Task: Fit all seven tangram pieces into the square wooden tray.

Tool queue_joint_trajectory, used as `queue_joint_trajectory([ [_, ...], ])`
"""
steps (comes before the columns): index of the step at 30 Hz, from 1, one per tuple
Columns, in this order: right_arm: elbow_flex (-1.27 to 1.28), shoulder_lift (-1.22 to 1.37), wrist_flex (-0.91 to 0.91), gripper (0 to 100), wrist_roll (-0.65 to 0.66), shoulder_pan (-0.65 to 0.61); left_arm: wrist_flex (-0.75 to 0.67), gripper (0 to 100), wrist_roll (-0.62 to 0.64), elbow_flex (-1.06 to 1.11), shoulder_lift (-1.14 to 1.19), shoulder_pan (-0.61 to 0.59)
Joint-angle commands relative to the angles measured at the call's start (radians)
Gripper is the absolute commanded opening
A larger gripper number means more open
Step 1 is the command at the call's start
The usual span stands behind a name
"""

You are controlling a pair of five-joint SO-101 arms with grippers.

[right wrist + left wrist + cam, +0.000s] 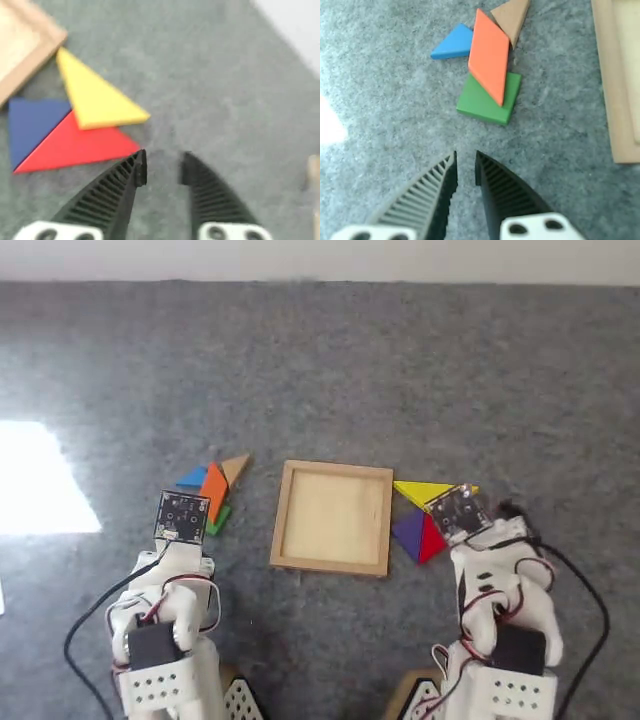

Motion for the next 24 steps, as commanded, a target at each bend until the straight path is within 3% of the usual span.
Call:
queue_joint_trajectory([
  [1, -0.287, 0.303, 0.025, 26.2, 0.012, -0.045, 0.005, 6, -0.006, -0.008, -0.011, 0.002],
  [12, -0.838, 1.322, 0.165, 26.6, 0.120, -0.228, 0.005, 6, -0.006, -0.008, -0.011, 0.002],
  [24, -0.853, 1.492, 0.076, 26.6, 0.227, -0.340, 0.005, 6, -0.006, -0.008, -0.011, 0.002],
])
